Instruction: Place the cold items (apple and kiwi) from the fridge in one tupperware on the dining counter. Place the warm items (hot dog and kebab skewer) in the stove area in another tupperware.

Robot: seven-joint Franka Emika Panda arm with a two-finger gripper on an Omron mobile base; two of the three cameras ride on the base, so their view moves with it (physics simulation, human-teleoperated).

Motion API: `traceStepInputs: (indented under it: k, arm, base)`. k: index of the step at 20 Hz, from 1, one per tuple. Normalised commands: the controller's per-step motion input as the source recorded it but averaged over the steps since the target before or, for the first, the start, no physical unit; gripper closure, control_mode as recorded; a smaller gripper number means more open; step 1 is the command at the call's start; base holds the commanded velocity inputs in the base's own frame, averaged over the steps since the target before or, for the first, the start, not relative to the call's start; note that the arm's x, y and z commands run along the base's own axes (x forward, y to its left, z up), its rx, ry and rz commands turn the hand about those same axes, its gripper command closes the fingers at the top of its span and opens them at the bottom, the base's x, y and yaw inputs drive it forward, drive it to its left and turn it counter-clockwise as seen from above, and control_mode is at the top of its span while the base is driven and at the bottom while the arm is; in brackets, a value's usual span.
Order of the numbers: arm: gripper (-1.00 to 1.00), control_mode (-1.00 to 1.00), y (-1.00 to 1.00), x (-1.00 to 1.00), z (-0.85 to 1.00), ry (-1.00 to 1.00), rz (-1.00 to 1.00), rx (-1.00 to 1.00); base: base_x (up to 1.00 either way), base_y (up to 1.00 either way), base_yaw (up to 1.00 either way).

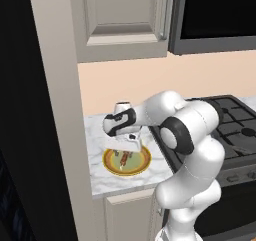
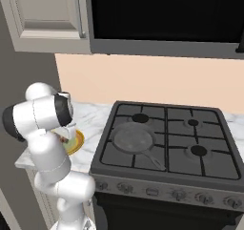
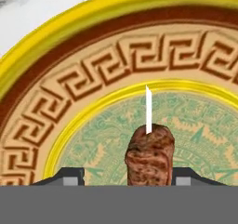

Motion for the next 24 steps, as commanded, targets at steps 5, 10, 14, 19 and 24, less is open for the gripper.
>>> traceStepInputs:
  k: [5, 10, 14, 19, 24]
  arm:
    - [1.0, -1.0, 0.0, -0.25, -0.16, -0.12, 0.0, 0.0]
    - [1.0, -1.0, -0.27, -0.64, 0.06, -0.28, -0.04, 0.08]
    - [1.0, -1.0, -0.34, -0.7, 0.4, -0.25, -0.03, 0.14]
    - [1.0, -1.0, -0.19, -0.5, 0.83, -0.16, -0.06, 0.12]
    - [1.0, -1.0, -0.13, -0.48, 0.91, -0.03, -0.11, 0.13]
  base:
    - [0.0, 0.0, 0.0]
    - [0.0, 0.0, 0.0]
    - [0.0, 0.0, 0.0]
    - [0.0, 0.0, 0.0]
    - [0.0, 0.0, 0.0]
